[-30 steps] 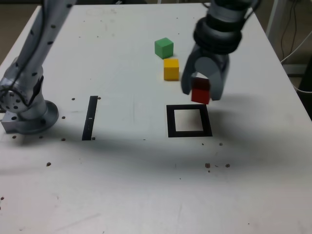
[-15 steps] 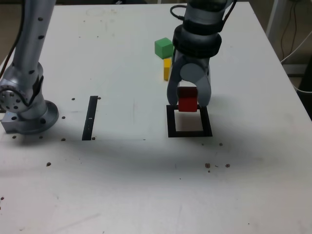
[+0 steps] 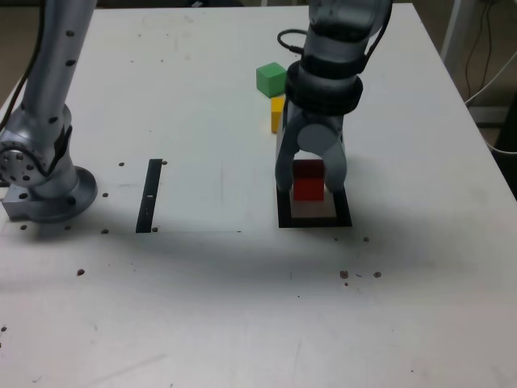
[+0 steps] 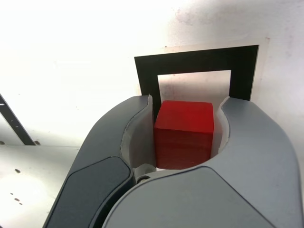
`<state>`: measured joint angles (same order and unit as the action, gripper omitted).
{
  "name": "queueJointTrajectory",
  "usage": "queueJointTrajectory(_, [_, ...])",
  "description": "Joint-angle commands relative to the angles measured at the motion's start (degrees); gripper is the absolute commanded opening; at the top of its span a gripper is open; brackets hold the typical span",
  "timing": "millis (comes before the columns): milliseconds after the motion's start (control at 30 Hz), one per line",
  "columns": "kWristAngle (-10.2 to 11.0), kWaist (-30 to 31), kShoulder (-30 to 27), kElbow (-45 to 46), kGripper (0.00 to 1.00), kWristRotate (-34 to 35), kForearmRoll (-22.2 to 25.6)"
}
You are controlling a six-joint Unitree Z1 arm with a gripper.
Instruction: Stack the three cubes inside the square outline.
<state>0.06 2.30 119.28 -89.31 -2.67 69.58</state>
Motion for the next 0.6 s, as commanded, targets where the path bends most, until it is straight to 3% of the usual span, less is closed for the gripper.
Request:
queueJointTrajectory(0, [-0.2,-0.1,0.56,0.29,0.42,-0.04,-0.55])
queueJointTrajectory(200, [-0.42,-0.1,1.53,0.45,0.44,-0.33,-1.23])
queueJointTrajectory(267, [-0.45,-0.1,1.75,0.47,0.54,-0.72,-1.44])
queueJointTrajectory(433, [-0.61,-0.11,1.91,0.76,0.91,-2.03,-2.26])
queueJointTrajectory(567, [-0.73,-0.16,1.77,1.07,0.97,-2.16,-2.43])
